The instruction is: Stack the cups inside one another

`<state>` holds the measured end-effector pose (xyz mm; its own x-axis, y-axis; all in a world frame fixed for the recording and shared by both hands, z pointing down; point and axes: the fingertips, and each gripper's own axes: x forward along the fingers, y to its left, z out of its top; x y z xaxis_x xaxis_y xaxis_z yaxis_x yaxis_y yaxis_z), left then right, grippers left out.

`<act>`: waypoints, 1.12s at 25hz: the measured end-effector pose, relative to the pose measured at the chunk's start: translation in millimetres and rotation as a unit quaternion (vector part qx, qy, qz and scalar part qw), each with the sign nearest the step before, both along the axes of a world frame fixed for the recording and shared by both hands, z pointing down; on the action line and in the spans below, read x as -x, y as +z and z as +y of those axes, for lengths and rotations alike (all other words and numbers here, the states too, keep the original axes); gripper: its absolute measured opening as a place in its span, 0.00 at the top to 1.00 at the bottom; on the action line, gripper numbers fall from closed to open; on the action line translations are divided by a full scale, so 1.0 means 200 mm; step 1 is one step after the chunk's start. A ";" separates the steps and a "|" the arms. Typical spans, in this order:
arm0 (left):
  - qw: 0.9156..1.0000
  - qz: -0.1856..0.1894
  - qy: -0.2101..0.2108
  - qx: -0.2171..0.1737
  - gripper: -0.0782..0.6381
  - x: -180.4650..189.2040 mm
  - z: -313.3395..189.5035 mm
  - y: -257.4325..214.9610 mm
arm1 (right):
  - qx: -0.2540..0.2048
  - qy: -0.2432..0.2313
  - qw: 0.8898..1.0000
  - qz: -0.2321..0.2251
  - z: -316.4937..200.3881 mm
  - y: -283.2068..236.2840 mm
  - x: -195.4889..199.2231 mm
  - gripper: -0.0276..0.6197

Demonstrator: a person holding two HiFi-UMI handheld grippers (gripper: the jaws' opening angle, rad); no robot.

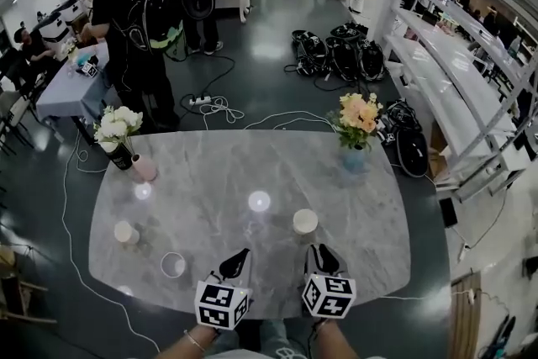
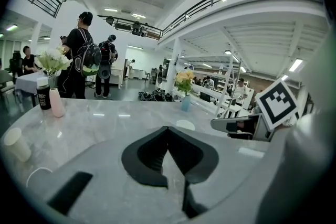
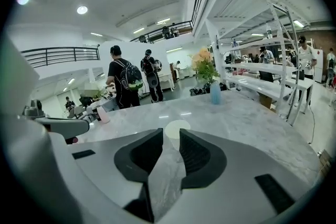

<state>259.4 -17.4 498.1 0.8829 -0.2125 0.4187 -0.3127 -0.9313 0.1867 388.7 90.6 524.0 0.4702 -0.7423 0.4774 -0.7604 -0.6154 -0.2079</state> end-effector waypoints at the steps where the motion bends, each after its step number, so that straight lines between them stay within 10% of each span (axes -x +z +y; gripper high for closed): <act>1: 1.000 -0.004 -0.001 0.002 0.90 0.00 0.01 0.02 | 0.003 -0.001 1.000 -0.003 0.00 0.02 -0.01 0.86; 28: 0.998 -0.041 -0.036 0.032 0.90 -0.01 -0.06 0.30 | 0.052 -0.039 0.997 -0.031 -0.23 0.43 -0.16 0.62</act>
<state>261.0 -29.1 558.3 0.8286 -0.2442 0.5037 -0.3943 -0.8933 0.2157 420.9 43.9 609.5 0.3802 -0.7198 0.5809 -0.7942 -0.5759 -0.1938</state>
